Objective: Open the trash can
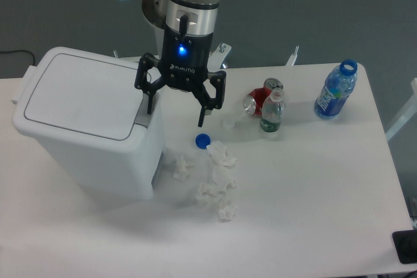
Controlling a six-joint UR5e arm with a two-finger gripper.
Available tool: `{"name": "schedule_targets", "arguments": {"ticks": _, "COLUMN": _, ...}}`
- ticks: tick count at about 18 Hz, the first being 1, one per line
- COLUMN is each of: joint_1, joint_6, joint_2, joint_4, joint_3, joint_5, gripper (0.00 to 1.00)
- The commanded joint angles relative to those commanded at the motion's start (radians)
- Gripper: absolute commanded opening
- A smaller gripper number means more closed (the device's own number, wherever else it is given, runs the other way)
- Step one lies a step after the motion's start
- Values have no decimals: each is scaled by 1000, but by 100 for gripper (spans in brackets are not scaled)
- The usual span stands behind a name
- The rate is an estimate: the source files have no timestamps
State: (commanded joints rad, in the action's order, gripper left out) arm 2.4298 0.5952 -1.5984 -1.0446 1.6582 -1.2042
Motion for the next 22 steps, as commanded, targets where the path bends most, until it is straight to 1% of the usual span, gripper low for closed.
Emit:
{"name": "schedule_targets", "arguments": {"ticks": 10, "joint_1": 0, "joint_6": 2, "joint_2": 0, "joint_4": 0, "joint_3": 9, "joint_5": 0, "gripper": 100}}
{"name": "schedule_targets", "arguments": {"ticks": 15, "joint_1": 0, "joint_6": 2, "joint_2": 5, "joint_4": 2, "joint_3": 26, "joint_5": 0, "gripper": 100}}
{"name": "schedule_targets", "arguments": {"ticks": 22, "joint_1": 0, "joint_6": 2, "joint_2": 6, "joint_4": 0, "joint_3": 26, "joint_5": 0, "gripper": 100}}
